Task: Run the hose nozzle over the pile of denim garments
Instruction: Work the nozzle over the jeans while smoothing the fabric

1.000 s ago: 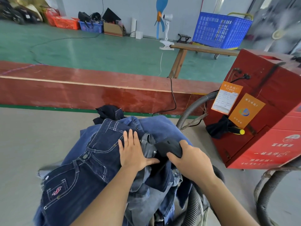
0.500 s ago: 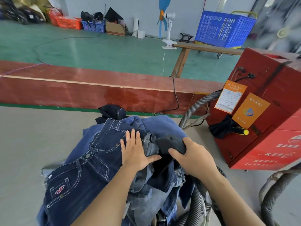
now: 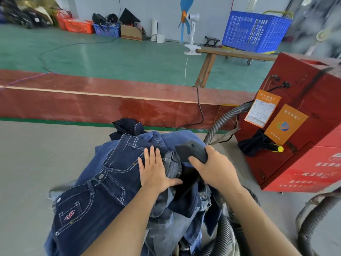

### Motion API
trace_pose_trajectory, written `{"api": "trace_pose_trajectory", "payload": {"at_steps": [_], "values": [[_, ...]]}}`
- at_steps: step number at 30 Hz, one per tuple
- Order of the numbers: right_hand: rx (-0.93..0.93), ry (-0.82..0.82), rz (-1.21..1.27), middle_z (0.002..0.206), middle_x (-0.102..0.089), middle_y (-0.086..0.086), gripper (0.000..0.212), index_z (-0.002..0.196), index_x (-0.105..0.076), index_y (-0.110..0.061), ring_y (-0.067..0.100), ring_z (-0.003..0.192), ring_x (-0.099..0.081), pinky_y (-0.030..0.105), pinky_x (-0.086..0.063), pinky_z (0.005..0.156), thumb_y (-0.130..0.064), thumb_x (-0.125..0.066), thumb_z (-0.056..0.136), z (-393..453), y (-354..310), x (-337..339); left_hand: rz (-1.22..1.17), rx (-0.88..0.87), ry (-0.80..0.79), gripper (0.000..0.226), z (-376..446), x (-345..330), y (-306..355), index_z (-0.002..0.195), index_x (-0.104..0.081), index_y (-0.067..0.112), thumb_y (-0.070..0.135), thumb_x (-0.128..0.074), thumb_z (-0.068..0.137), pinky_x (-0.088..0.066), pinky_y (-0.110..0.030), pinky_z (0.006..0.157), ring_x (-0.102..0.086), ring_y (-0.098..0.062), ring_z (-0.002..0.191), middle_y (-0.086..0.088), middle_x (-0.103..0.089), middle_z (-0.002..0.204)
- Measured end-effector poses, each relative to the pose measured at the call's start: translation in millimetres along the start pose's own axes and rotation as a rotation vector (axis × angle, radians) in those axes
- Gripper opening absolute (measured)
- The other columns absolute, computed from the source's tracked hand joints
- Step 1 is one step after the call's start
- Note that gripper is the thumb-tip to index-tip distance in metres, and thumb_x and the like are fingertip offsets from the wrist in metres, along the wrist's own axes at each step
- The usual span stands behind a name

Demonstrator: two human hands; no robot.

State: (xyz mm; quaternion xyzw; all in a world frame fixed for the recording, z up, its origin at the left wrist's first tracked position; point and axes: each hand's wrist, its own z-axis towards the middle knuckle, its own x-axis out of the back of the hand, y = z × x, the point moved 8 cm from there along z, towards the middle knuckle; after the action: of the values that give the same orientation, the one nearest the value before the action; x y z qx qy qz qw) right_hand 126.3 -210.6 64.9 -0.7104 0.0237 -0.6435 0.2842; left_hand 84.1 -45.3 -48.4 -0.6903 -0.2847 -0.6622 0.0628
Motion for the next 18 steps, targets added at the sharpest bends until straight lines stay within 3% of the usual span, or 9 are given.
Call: {"api": "trace_pose_trajectory", "payload": {"at_steps": [2, 5, 8, 14, 16, 18], "values": [[-0.004, -0.031, -0.066, 0.079, -0.058, -0.001, 0.037, 0.094, -0.045, -0.017, 0.023, 0.072, -0.056, 0.033, -0.040, 0.057, -0.053, -0.054, 0.088, -6.2, 6.7, 1.3, 0.012, 0.005, -0.004, 0.142, -0.1, 0.4, 0.5, 0.152, 0.013, 0.008, 0.086, -0.059, 0.058, 0.011, -0.048, 0.116, 0.024, -0.029, 0.145, -0.008, 0.020, 0.160], [0.042, -0.108, -0.173, 0.069, -0.050, -0.008, 0.036, 0.087, -0.042, -0.021, 0.011, 0.059, -0.047, 0.027, -0.031, 0.047, -0.054, -0.054, 0.087, -15.7, 9.1, -10.0, 0.028, 0.016, -0.008, 0.142, -0.5, 0.5, 0.6, 0.152, 0.015, 0.008, 0.086, -0.059, 0.059, 0.011, -0.048, 0.116, 0.024, -0.029, 0.145, -0.009, 0.020, 0.160], [0.082, -0.144, -0.255, 0.068, -0.045, -0.010, 0.035, 0.092, -0.039, -0.021, 0.014, 0.065, -0.047, 0.027, -0.030, 0.047, -0.054, -0.051, 0.090, -15.2, 3.5, -22.3, 0.032, 0.016, -0.001, 0.142, -2.3, 0.9, 2.0, 0.152, 0.014, 0.008, 0.086, -0.059, 0.058, 0.010, -0.049, 0.117, 0.022, -0.029, 0.146, -0.009, 0.019, 0.160], [0.029, -0.008, -0.046, 0.066, -0.050, -0.008, 0.035, 0.095, -0.038, -0.019, 0.009, 0.053, -0.047, 0.026, -0.031, 0.043, -0.051, -0.052, 0.092, 0.8, -3.8, -15.3, 0.032, -0.003, 0.006, 0.143, -0.4, -1.6, 0.2, 0.152, 0.012, 0.008, 0.089, -0.056, 0.056, 0.010, -0.049, 0.116, 0.022, -0.029, 0.146, -0.009, 0.018, 0.160], [-0.001, 0.027, 0.022, 0.071, -0.057, -0.003, 0.034, 0.094, -0.041, -0.019, 0.013, 0.058, -0.052, 0.026, -0.035, 0.046, -0.051, -0.053, 0.091, 3.1, 2.0, -3.6, -0.005, -0.015, 0.014, 0.140, -0.1, -1.8, -1.2, 0.153, 0.010, 0.009, 0.093, -0.046, 0.056, 0.010, -0.050, 0.116, 0.022, -0.028, 0.146, -0.008, 0.017, 0.161], [-0.018, 0.039, 0.049, 0.078, -0.062, 0.000, 0.035, 0.094, -0.044, -0.020, 0.020, 0.065, -0.057, 0.029, -0.040, 0.051, -0.052, -0.055, 0.089, 1.9, 9.6, 7.1, -0.040, -0.012, 0.036, 0.131, 1.1, 0.1, -1.0, 0.154, 0.007, 0.010, 0.096, -0.021, 0.058, 0.009, -0.051, 0.116, 0.020, -0.027, 0.147, -0.007, 0.015, 0.161]]}}
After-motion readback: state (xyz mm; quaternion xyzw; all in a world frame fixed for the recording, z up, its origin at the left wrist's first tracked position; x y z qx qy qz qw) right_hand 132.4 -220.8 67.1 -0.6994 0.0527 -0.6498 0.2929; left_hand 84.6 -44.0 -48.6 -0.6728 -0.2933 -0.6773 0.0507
